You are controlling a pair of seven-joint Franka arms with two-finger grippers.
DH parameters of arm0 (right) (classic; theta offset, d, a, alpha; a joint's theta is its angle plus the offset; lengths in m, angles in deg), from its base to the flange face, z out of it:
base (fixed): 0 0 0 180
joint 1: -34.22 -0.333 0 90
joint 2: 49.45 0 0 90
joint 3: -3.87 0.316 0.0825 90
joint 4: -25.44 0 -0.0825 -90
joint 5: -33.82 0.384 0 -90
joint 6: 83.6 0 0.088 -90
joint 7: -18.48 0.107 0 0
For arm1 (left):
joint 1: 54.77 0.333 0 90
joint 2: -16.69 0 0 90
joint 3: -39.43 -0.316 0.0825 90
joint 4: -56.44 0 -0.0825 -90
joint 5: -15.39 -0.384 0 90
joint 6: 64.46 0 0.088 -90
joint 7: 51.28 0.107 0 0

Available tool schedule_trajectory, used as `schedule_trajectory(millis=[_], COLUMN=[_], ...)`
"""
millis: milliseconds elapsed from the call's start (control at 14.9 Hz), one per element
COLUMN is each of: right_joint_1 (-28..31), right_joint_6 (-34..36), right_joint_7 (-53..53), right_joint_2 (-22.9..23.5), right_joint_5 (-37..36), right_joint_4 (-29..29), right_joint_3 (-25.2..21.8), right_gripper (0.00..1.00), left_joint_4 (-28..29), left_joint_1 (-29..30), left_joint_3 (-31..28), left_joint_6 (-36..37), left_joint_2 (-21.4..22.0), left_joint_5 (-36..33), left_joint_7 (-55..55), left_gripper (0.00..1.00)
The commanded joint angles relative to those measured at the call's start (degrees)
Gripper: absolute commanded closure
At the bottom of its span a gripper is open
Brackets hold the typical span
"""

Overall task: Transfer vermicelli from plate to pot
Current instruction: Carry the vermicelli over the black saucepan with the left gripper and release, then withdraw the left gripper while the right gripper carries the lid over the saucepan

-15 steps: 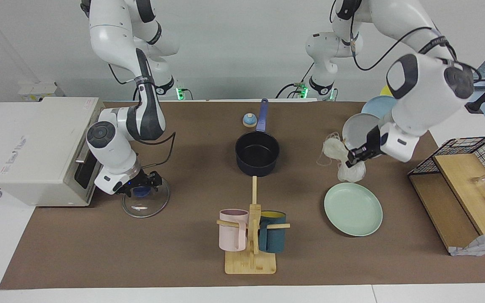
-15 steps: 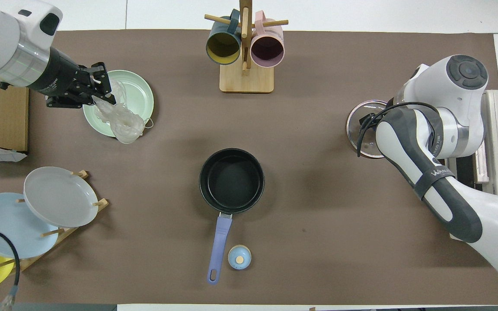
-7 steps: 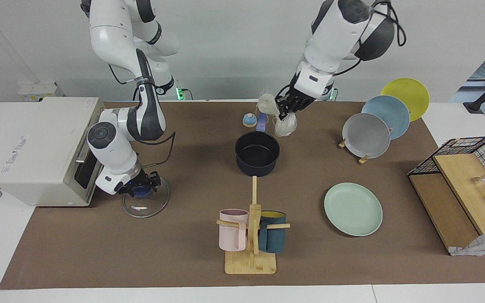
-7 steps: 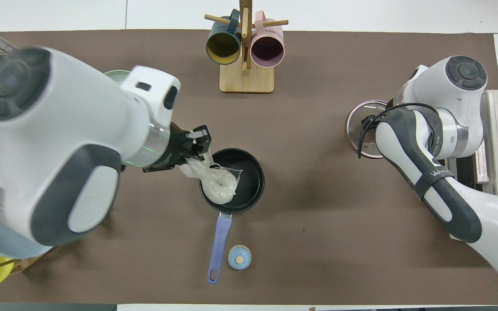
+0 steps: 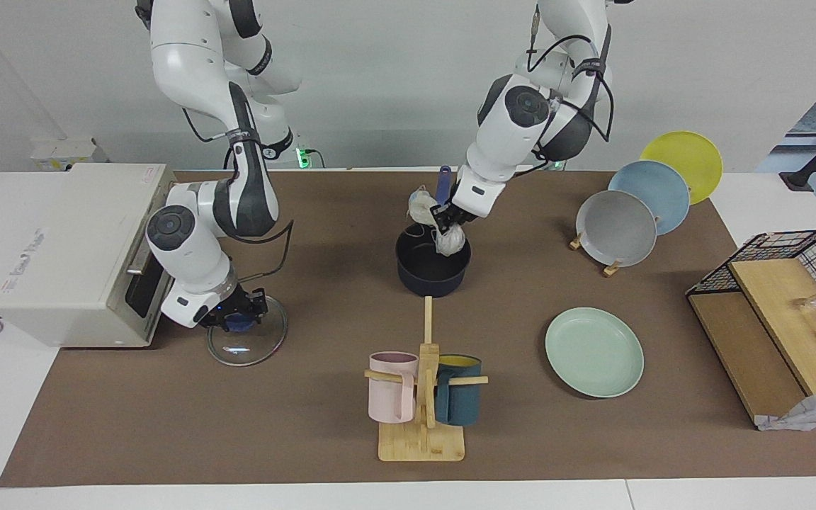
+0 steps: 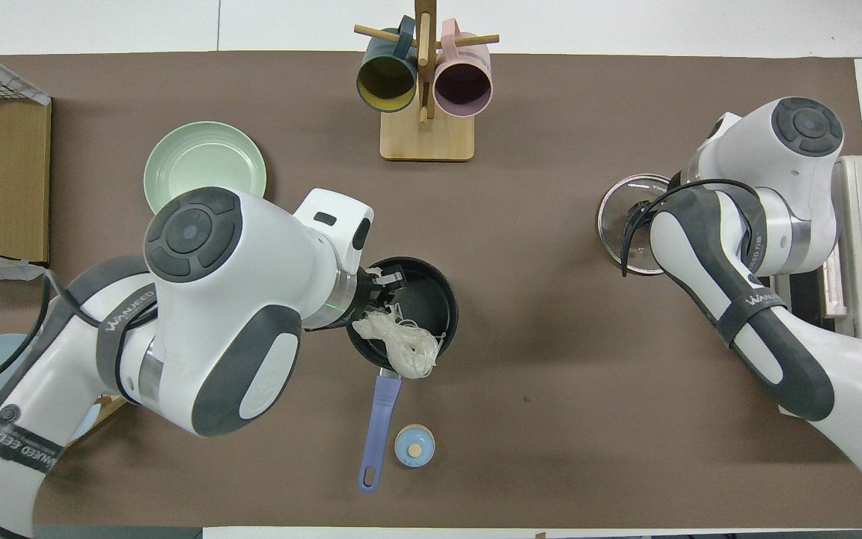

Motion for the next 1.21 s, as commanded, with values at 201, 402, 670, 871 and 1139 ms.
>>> schedule_trajectory(millis=[201,402,670,871,1139], right_joint_1=[-1.6,-3.7,-9.3,-15.1,-24.0], right_joint_6=[7.2,11.9,18.2,22.3,22.4], right_joint_7=[-0.8,3.5,10.8,19.3,33.4], right_joint_2=[-0.5,-0.6,-0.7,-0.1,0.1], right_joint_5=[1.4,0.6,0.5,0.5,0.3], right_joint_4=[5.7,9.2,15.1,19.6,19.8], right_joint_3=[0.6,0.7,0.6,0.6,0.6], right_gripper=[0.39,0.48,0.48,0.49,0.53], left_joint_4=[3.9,5.0,-0.6,-12.2,-19.8], left_joint_1=[-1.1,-1.6,-1.0,6.4,17.7], left_joint_3=[-1.1,-1.2,-1.6,-1.9,-2.0], left_joint_6=[-6.8,-7.4,4.4,20.0,29.3], left_joint_2=[-2.5,-2.4,0.9,1.7,3.4], left_joint_5=[1.5,0.7,-1.3,-4.1,-9.1], left_joint_7=[3.4,3.3,3.5,10.3,28.1], left_gripper=[1.0,0.18,0.0,0.0,0.0])
